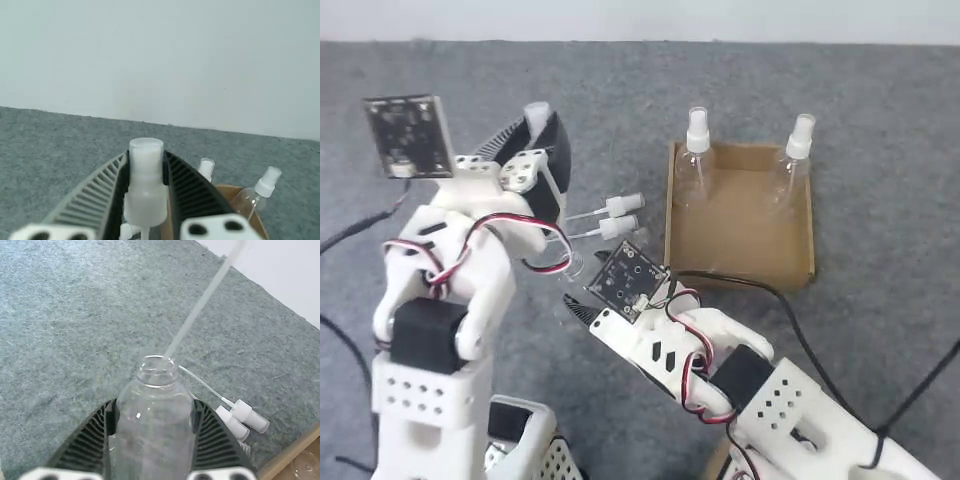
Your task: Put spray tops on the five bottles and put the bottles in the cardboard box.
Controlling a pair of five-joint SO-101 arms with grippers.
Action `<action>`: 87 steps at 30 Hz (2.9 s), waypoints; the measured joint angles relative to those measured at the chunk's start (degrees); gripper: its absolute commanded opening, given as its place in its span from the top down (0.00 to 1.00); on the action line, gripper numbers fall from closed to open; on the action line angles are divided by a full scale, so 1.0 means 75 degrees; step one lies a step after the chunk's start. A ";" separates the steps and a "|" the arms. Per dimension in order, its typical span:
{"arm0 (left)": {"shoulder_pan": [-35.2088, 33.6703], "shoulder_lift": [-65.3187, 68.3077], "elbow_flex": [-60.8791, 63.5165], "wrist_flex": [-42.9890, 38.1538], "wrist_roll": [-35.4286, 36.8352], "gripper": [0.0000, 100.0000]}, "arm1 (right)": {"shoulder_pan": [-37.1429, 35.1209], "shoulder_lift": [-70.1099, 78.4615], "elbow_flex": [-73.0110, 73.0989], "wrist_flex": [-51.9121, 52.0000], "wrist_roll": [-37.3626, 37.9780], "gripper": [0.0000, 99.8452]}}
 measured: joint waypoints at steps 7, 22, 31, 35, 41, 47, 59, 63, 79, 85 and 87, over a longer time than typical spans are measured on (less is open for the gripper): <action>0.0023 0.0000 -0.0059 -0.0070 0.0000 0.99 | 0.0000 0.0000 0.0000 0.0445 0.0000 0.99; 0.0059 0.0000 0.0199 0.0563 0.0035 0.99 | 0.0316 -0.0012 0.0188 -0.0610 -0.0996 0.99; 0.0410 -0.0047 0.0340 0.1430 -0.1055 0.99 | 0.0680 0.0000 0.0680 -0.1559 -0.1524 0.99; 0.0680 -0.0457 0.0516 0.1465 -0.1242 0.99 | 0.0715 0.0000 0.0703 -0.1606 -0.1524 0.99; 0.0832 -0.1137 0.0961 0.1512 -0.1407 0.86 | 0.0727 0.0000 0.0703 -0.1606 -0.1536 0.99; 0.0821 -0.1125 0.0973 0.1512 -0.1723 0.87 | 0.0762 0.0000 0.0703 -0.1606 -0.1536 0.99; -0.0293 -0.0047 0.0516 0.1430 -0.2098 0.88 | 0.0821 -0.0012 0.0914 -0.1618 -0.1536 0.99; -0.0293 -0.0047 0.1149 0.1149 -0.2122 0.88 | 0.0821 -0.0012 0.0914 -0.1618 -0.1536 0.99; -0.1067 -0.1383 0.1465 0.0985 -0.2544 0.87 | 0.1512 0.0000 0.0516 -0.0985 -0.1207 0.99; -0.1090 -0.2696 0.2848 0.1043 -0.2743 0.85 | 0.1946 0.0000 -0.0715 -0.0316 -0.1125 0.99; -0.0774 -0.3071 0.3411 0.1043 -0.2848 0.79 | 0.1934 0.0000 -0.1055 -0.0176 -0.1114 0.99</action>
